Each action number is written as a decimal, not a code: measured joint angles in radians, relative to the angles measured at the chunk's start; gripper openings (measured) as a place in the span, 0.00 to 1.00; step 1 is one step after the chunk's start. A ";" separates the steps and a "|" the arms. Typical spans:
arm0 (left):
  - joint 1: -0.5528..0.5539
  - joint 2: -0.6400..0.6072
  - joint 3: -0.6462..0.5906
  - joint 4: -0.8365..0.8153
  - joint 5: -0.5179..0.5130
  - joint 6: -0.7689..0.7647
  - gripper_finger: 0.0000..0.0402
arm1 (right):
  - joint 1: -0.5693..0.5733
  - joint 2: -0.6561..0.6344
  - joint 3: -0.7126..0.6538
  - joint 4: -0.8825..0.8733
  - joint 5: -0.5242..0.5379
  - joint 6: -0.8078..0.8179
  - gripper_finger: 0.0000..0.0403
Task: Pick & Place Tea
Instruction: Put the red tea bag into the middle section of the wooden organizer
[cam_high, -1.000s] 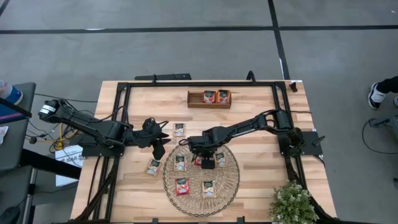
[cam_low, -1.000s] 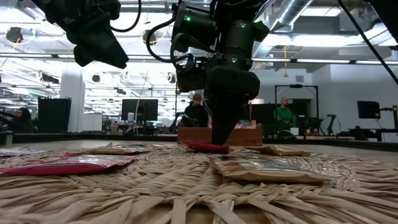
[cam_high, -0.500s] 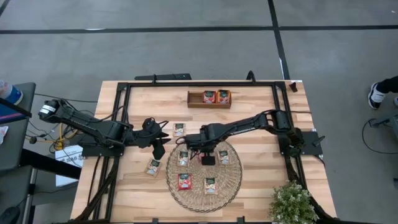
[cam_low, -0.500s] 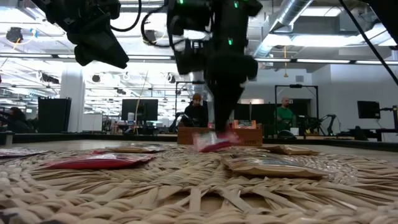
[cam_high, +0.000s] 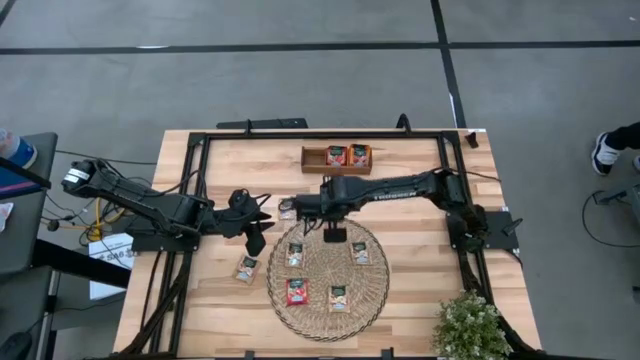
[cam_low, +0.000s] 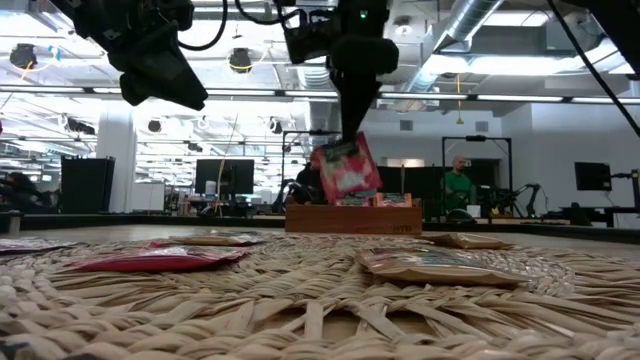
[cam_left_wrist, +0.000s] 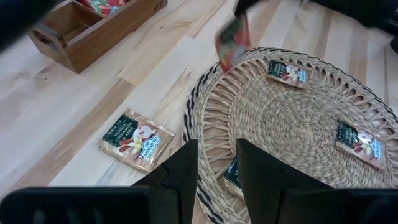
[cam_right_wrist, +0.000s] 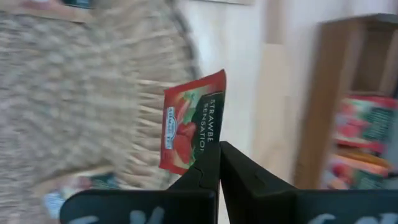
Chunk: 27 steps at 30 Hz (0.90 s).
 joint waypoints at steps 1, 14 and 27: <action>0.000 0.000 0.000 0.000 -0.004 0.000 0.25 | -0.011 0.000 0.018 -0.016 0.019 -0.001 0.00; 0.000 0.000 0.000 0.000 -0.033 0.018 0.25 | -0.258 -0.002 0.184 -0.055 0.113 -0.129 0.00; 0.000 0.000 0.000 0.000 -0.076 0.018 0.25 | -0.459 -0.002 0.184 0.027 0.025 -0.212 0.00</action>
